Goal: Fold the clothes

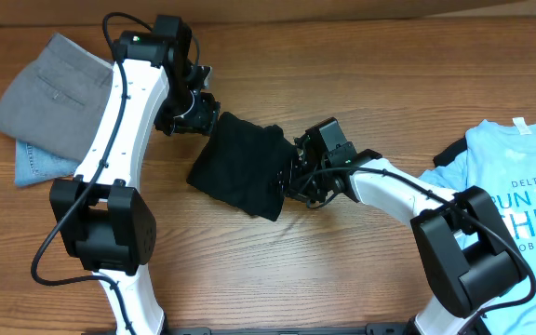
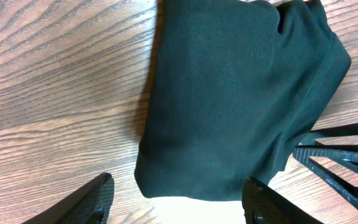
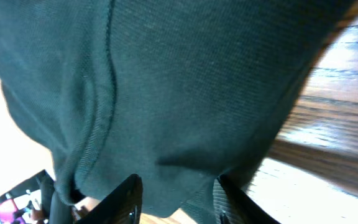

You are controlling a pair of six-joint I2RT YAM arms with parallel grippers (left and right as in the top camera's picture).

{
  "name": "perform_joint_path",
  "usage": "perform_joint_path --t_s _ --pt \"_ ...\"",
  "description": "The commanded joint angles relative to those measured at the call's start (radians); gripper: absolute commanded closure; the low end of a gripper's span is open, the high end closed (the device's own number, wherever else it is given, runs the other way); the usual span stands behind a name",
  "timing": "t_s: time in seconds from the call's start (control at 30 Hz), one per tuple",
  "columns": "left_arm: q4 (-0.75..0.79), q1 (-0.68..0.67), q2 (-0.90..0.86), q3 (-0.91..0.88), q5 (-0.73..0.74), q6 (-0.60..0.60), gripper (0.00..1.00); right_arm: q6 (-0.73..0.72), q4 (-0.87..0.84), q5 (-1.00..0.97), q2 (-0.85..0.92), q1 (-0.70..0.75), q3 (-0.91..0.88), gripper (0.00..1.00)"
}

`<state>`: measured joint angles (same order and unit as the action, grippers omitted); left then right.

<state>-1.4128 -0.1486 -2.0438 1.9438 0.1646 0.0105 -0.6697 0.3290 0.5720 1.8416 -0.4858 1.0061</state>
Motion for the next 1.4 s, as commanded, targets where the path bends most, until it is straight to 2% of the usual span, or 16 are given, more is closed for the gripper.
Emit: perform_joint_path --t_s 0.0,0.1,0.2,0.33,0.43,0.57,0.8,0.9,0.97,1.0,1.13,1.2,1.3,1.37 --pt "0.004 0.002 0.019 0.015 0.019 0.02 0.31 0.013 -0.014 0.033 0.005 -0.004 -0.009 0.6" --pt "0.008 0.002 0.019 0.015 0.019 0.02 0.31 0.022 -0.018 0.029 0.005 -0.004 -0.009 0.6" --pt "0.008 0.002 0.019 0.015 0.019 0.02 0.31 0.006 -0.014 -0.004 0.007 -0.004 -0.016 0.52" --pt "0.009 0.002 0.019 0.015 0.019 0.02 0.32 -0.013 -0.015 -0.002 0.013 -0.004 -0.019 0.51" --pt "0.011 0.002 0.019 0.015 0.02 0.02 0.32 -0.012 -0.041 0.009 0.014 -0.005 -0.019 0.53" --pt "0.011 0.002 0.019 0.015 0.02 0.02 0.32 -0.011 -0.082 0.015 0.014 -0.016 -0.019 0.61" --pt "0.01 0.002 0.019 0.015 0.02 0.02 0.32 0.007 -0.088 0.005 0.014 -0.033 -0.019 0.64" --pt "0.011 0.002 0.019 0.015 0.02 0.02 0.32 -0.033 -0.046 -0.01 0.015 -0.033 -0.019 0.5" --pt "0.011 0.002 0.019 0.015 0.02 0.02 0.32 -0.045 -0.024 -0.027 0.018 -0.033 -0.019 0.48" --pt "0.011 0.002 0.019 0.015 0.02 0.019 0.32 -0.045 -0.03 -0.028 0.019 -0.033 -0.02 0.49" --pt "0.014 0.002 0.019 0.015 0.02 0.02 0.32 -0.034 -0.08 -0.016 0.019 -0.042 -0.02 0.67" --pt "0.013 0.002 0.019 0.015 0.02 0.019 0.32 -0.034 -0.094 -0.016 0.019 -0.049 -0.02 0.72" --pt "0.012 0.002 0.019 0.015 0.02 0.02 0.32 -0.034 -0.099 -0.016 0.019 -0.051 -0.019 0.9" --pt "0.012 0.002 0.019 0.015 0.02 0.02 0.32 -0.034 -0.087 -0.016 0.017 -0.048 -0.018 0.96"
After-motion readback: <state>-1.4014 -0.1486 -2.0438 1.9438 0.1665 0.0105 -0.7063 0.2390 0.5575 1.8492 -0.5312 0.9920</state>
